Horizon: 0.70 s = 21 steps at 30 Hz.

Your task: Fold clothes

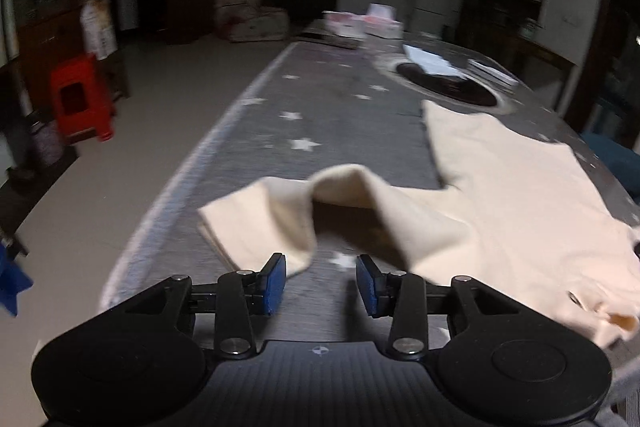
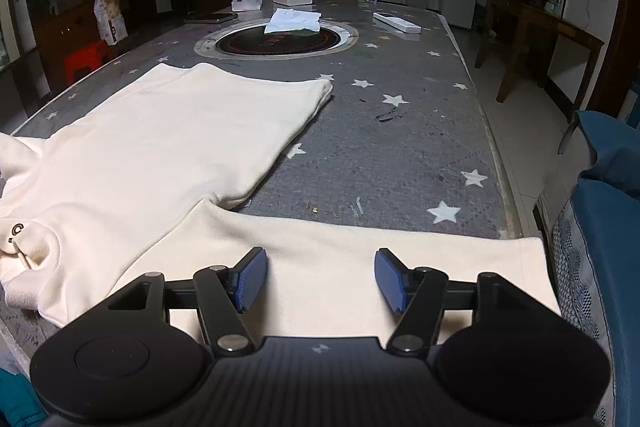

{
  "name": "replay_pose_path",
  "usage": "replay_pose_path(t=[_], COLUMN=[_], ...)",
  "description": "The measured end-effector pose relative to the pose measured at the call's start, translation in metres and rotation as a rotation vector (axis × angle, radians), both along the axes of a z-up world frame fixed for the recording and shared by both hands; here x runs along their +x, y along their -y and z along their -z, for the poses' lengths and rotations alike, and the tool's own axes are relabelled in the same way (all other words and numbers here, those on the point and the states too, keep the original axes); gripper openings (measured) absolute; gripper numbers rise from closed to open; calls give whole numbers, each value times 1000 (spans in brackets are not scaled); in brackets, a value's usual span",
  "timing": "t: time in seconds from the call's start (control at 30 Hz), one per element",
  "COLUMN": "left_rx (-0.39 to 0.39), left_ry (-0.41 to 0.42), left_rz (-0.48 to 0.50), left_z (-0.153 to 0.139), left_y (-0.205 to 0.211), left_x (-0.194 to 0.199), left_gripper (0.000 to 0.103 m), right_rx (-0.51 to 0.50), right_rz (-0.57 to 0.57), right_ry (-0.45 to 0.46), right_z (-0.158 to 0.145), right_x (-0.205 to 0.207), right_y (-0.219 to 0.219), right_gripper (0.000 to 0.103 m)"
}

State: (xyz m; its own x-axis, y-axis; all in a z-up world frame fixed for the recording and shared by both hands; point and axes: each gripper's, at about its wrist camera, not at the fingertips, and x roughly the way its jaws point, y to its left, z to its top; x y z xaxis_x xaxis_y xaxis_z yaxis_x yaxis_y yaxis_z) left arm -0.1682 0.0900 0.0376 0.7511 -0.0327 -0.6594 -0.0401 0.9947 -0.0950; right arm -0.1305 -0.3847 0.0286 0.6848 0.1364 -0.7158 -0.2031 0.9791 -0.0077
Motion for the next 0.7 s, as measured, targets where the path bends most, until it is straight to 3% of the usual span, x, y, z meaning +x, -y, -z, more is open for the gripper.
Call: replay_pose_path(t=[0.1, 0.13, 0.2, 0.33, 0.7], left_rx=[33, 29, 25, 88, 278], left_ry=[-14, -11, -9, 3, 3], left_rz=[-34, -43, -54, -48, -67], left_z=[7, 7, 8, 12, 15], left_y=[-7, -10, -16, -25, -59], left_x=[5, 6, 9, 20, 63], left_gripper=[38, 31, 27, 27, 30], right_rx=[-3, -5, -4, -2, -11], right_rz=[0, 0, 0, 5, 9], right_ry=[2, 3, 3, 1, 4], right_z=[0, 0, 0, 1, 2], right_x=[0, 0, -1, 0, 1], right_y=[-1, -1, -1, 0, 1], right_gripper=[64, 64, 64, 72, 74])
